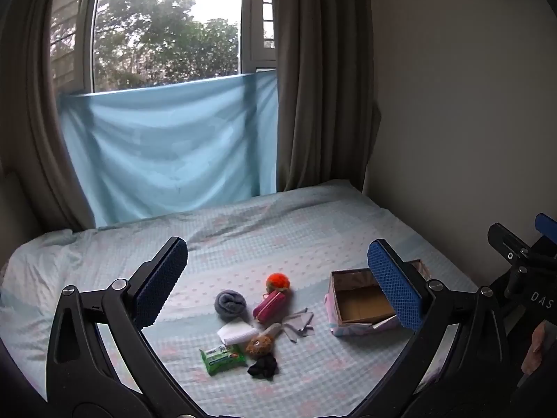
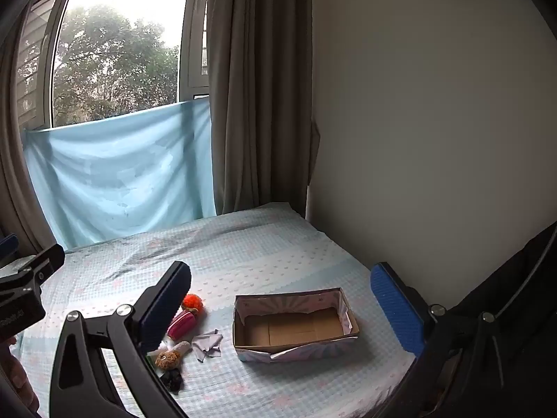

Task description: Organize soft objects

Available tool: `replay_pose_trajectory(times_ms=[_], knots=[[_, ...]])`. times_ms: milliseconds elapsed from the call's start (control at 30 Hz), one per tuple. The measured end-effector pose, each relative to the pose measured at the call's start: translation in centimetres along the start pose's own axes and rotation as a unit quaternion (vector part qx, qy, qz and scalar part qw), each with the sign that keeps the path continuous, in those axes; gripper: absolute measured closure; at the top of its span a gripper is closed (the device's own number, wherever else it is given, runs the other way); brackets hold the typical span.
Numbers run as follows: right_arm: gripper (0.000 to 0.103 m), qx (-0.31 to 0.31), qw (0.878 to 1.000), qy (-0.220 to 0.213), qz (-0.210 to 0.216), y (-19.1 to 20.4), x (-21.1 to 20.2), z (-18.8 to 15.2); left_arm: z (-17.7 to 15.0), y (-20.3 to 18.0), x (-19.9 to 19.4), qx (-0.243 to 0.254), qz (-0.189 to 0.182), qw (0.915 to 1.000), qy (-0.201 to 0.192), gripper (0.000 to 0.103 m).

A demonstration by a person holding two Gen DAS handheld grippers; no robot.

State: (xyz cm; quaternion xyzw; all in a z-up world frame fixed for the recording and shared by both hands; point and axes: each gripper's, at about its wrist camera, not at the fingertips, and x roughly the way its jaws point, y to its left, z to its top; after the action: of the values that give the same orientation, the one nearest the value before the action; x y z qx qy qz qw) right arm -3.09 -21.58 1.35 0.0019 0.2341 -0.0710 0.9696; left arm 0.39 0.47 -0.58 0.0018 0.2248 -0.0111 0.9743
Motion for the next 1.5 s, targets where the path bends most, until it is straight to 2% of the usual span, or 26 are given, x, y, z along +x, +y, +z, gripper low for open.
replay_pose_trajectory(times_ms=[1500], knots=[[0.000, -0.007, 1.000, -0.004, 0.011, -0.6, -0.4, -0.4, 0.2, -2.1, 0.4, 0.004, -0.006, 1.0000, 0.003, 0.001]])
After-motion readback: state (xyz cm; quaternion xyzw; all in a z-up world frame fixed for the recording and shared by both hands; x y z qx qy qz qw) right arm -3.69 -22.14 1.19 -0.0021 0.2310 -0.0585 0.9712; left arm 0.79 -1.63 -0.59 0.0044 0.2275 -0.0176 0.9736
